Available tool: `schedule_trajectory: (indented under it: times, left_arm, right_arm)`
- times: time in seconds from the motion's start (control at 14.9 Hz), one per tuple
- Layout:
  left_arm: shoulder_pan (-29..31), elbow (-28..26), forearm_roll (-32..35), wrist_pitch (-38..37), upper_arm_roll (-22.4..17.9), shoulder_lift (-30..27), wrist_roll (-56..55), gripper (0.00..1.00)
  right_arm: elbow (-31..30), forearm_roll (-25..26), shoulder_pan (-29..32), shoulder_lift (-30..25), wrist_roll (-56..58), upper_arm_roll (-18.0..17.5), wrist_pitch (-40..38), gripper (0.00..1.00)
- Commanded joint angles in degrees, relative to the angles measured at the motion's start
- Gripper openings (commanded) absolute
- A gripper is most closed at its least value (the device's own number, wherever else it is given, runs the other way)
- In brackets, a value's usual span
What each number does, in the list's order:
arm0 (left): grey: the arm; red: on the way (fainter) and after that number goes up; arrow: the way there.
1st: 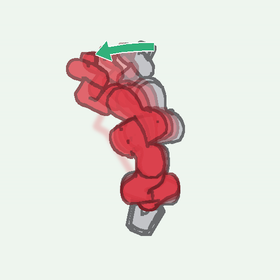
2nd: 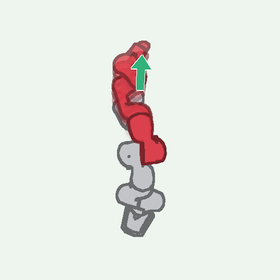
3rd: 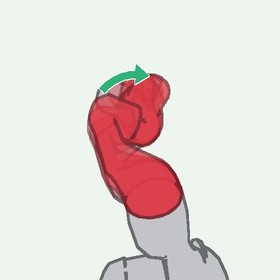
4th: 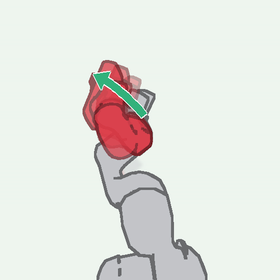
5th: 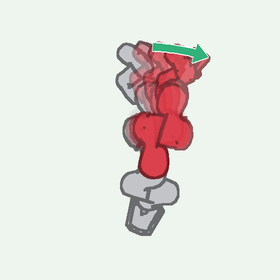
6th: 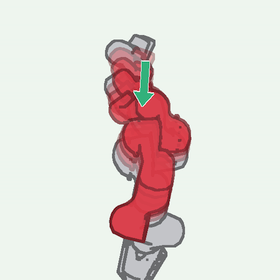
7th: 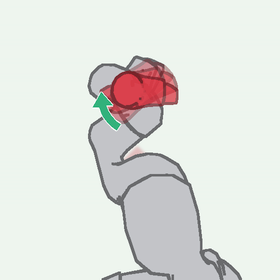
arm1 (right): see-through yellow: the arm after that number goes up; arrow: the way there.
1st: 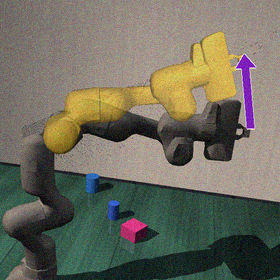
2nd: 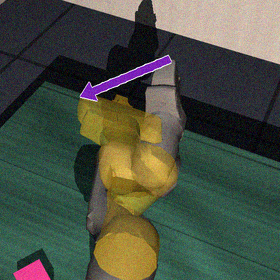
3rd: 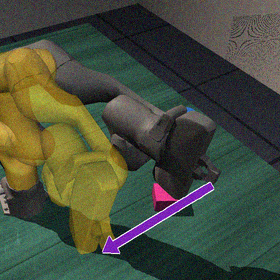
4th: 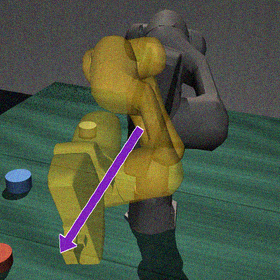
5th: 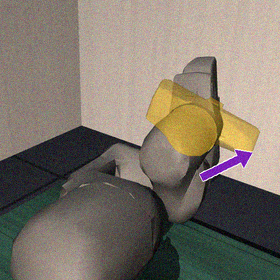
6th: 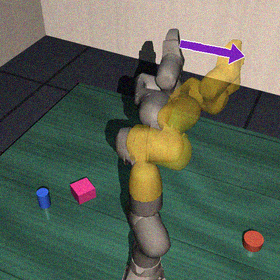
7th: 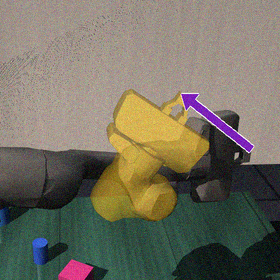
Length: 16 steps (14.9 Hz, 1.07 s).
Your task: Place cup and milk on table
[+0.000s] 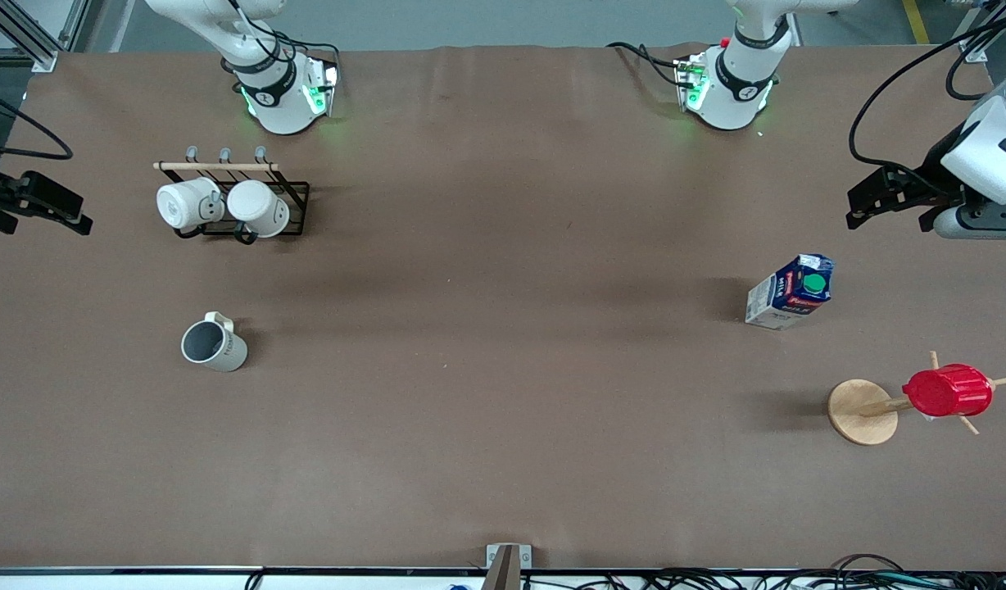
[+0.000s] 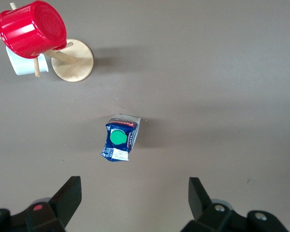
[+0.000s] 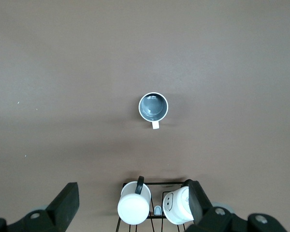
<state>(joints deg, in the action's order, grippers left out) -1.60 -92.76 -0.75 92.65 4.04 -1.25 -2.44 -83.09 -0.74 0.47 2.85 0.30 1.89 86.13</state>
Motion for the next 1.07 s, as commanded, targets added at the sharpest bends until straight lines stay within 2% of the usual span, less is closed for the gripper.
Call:
schedule_trajectory:
  times: [0.0, 0.6, 0.81, 1.01]
  left_arm:
    - [-0.2, 0.6, -1.0, -1.1, -0.4, -0.1, 0.1, 0.98]
    - [0.0, 0.2, -0.4, -0.3, -0.7, 2.3, -0.5, 0.99]
    - [0.4, -3.9, -0.3, 2.7, -0.8, 2.5, 0.9, 0.98]
    - [0.5, -11.2, 1.0, 10.3, -0.9, 2.1, 1.4, 0.98]
  right_arm:
    - [-1.8, 0.6, 0.9, -1.8, 0.7, -0.6, 0.1, 1.0]
    - [-1.9, 0.7, 1.0, -0.7, 1.2, -0.4, 1.1, 1.0]
    - [-2.6, 0.7, 2.0, 5.1, 5.3, 0.0, 6.8, 1.0]
    - [-4.8, 0.7, 2.3, 12.0, 7.6, 1.1, 14.4, 1.0]
